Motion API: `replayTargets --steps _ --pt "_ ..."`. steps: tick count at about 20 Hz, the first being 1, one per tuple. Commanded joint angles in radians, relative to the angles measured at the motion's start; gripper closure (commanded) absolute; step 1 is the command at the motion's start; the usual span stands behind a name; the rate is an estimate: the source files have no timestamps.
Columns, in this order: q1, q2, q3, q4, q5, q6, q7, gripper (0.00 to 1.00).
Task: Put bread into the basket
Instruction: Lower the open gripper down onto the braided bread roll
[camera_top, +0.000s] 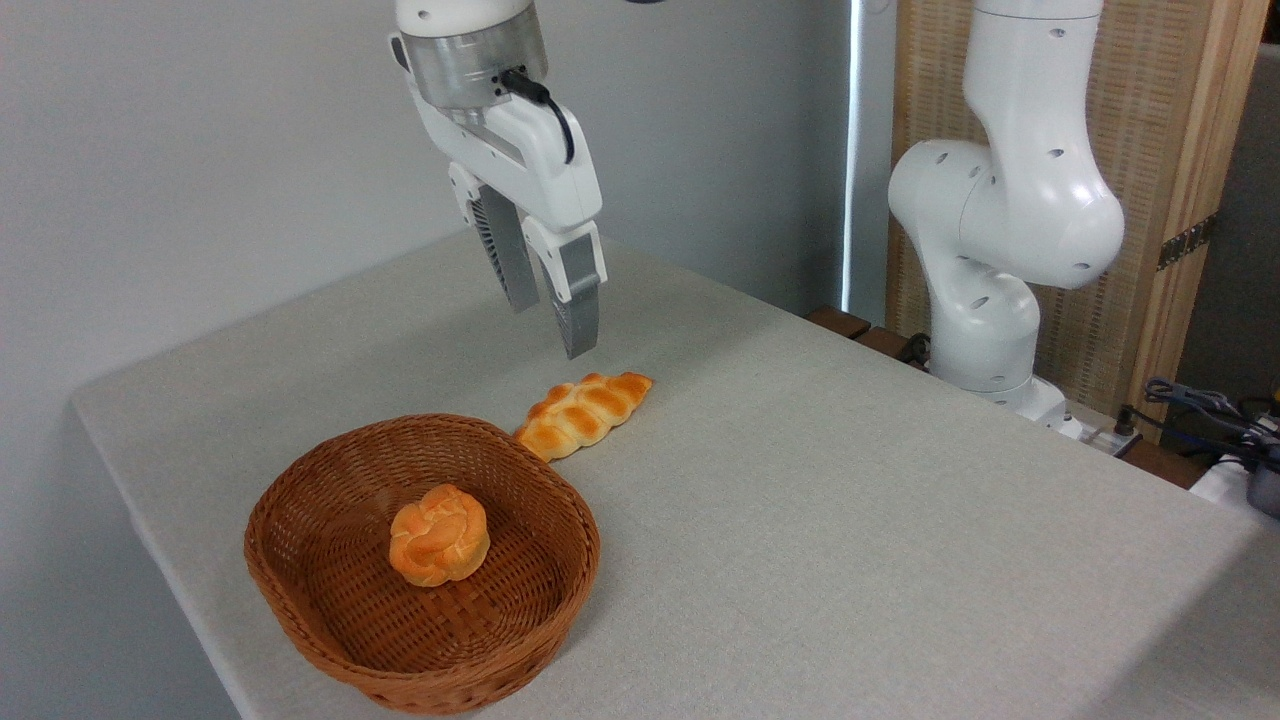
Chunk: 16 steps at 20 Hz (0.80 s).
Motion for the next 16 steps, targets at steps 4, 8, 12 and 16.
replayTargets --steps 4,8,12,16 --pt "-0.037 -0.125 0.001 -0.214 -0.013 0.136 0.006 0.01" --pt "-0.074 -0.131 0.001 -0.274 -0.013 0.196 0.000 0.02" --pt "-0.112 -0.127 0.001 -0.329 -0.034 0.275 -0.032 0.03" --pt "-0.125 -0.110 0.001 -0.336 -0.062 0.286 -0.069 0.03"
